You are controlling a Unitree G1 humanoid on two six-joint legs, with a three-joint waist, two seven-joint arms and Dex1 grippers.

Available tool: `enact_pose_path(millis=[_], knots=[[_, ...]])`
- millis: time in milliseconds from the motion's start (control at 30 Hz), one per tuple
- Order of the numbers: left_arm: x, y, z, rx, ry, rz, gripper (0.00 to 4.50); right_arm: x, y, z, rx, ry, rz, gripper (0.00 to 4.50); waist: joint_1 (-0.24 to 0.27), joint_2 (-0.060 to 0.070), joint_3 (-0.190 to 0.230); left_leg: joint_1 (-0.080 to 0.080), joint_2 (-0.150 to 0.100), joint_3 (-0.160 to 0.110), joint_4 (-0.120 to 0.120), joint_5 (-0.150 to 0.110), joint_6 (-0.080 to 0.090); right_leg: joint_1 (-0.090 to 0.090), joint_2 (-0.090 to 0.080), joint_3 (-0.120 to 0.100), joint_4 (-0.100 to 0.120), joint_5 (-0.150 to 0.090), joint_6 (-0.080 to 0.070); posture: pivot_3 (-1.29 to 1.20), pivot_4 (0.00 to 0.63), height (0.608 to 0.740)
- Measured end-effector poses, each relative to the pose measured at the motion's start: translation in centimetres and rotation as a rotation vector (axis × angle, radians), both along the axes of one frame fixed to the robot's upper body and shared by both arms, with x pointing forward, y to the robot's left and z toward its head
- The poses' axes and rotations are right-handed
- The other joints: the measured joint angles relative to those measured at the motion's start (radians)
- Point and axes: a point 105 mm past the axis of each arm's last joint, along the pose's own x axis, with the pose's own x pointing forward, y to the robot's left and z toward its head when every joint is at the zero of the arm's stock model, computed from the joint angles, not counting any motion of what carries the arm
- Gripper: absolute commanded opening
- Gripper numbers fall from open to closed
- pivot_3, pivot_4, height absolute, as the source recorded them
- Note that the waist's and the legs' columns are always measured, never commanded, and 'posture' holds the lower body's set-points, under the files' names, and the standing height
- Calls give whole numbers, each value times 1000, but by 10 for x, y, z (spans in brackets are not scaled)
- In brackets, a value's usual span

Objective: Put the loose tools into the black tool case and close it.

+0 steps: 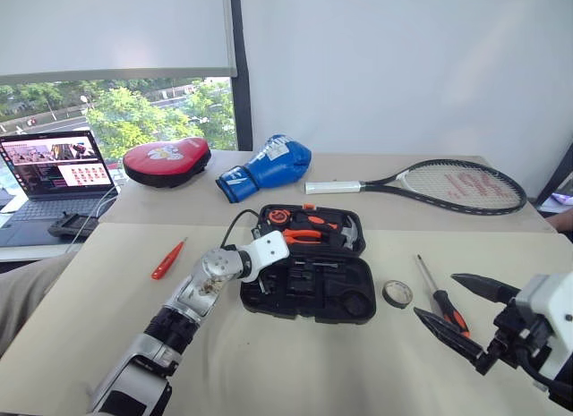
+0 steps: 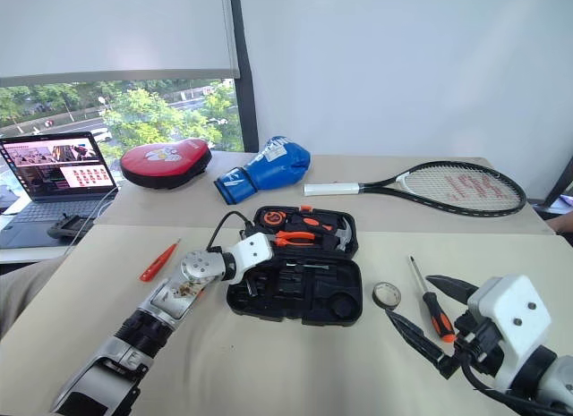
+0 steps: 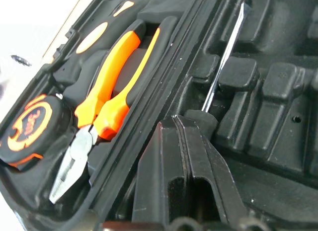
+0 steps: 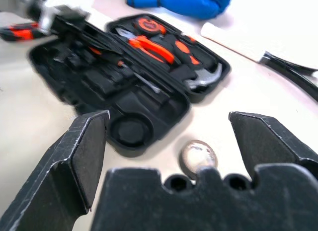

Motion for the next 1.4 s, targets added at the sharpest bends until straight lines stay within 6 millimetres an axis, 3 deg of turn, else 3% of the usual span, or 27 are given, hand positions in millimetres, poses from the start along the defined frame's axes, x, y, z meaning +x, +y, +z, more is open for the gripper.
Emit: enact_pose_path(millis=[33, 167, 267, 367, 467, 633, 733, 867, 1000, 1133, 1233, 1400], knots=[[-3, 0, 4, -91, 56, 2, 16, 3, -4, -4, -39, 28, -24, 4500, 1, -1, 1, -3, 0, 0, 0, 0, 0, -3, 0, 0, 1, 0, 0, 0, 150, 740], [-30, 7, 47, -303, 224, -155, 1133, 16, -22, -19, -145, 181, -120, 4500, 0, -4, 3, -14, 0, -1, 3, 8, -12, -14, 5, -1, 3, 1, 0, 0, 150, 740], [-64, 14, 77, -299, 262, -334, 2203, 32, -41, -29, -66, 290, -220, 4500, -1, -4, 3, -14, -1, -1, 2, 7, -11, -13, 7, -1, 2, 1, -1, 0, 150, 740], [-90, 14, 90, -261, 293, -459, 3301, 47, -56, -39, -47, 383, -310, 4500, 2, -4, 3, -15, -2, 0, 3, 4, -6, -12, 6, -1, 1, -2, -5, 0, 150, 740], [-104, 15, 94, -228, 310, -496, 4471, 59, -61, -48, -21, 480, -345, 4500, 3, -4, 3, -15, -3, 0, 5, 0, 2, -11, 6, -2, 1, -1, -4, 0, 150, 740], [-126, 5, 103, -191, 289, -550, 4471, 76, -70, -59, -7, 612, -422, 4500, 2, -4, 4, -14, -5, 1, 5, 0, 2, -11, 6, -2, 1, 0, 0, 0, 150, 740], [-128, -1, 105, -202, 271, -531, 4500, 85, -73, -70, -35, 670, -451, 3788, 0, -4, 4, -14, -5, 2, 5, 0, 1, -11, 7, -2, 0, 1, 1, 0, 150, 740], [-133, -5, 105, -218, 268, -517, 4500, 84, -84, -93, -93, 763, -476, 2415, 1, -4, 4, -15, -6, 2, 5, 3, -4, -11, 7, -3, 1, 0, 2, 0, 150, 740], [-134, -6, 105, -222, 261, -504, 4500, 90, -92, -92, -162, 746, -469, 1020, -8, -4, 4, -14, -7, 3, 5, 3, -4, -11, 6, -2, 1, 0, 3, 0, 150, 740], [-133, -6, 103, -233, 266, -487, 4500, 90, -99, -92, -233, 720, -450, 945, -10, -4, 4, -14, -7, 3, 5, 3, -4, -11, 6, -2, 1, 0, 4, 0, 150, 740], [-130, -4, 99, -243, 267, -451, 4500, 97, -84, -78, -222, 623, -358, 945, -16, -3, 5, -14, -7, 3, 5, 4, -5, -12, 6, -1, 2, 0, 4, 0, 150, 740], [-121, 11, 99, -279, 149, -370, 4500, 110, -22, -21, -234, 395, -33, 945, -30, 0, 7, -12, -4, 3, 4, 5, -8, -12, 9, -1, 2, 0, 4, 0, 150, 740]])
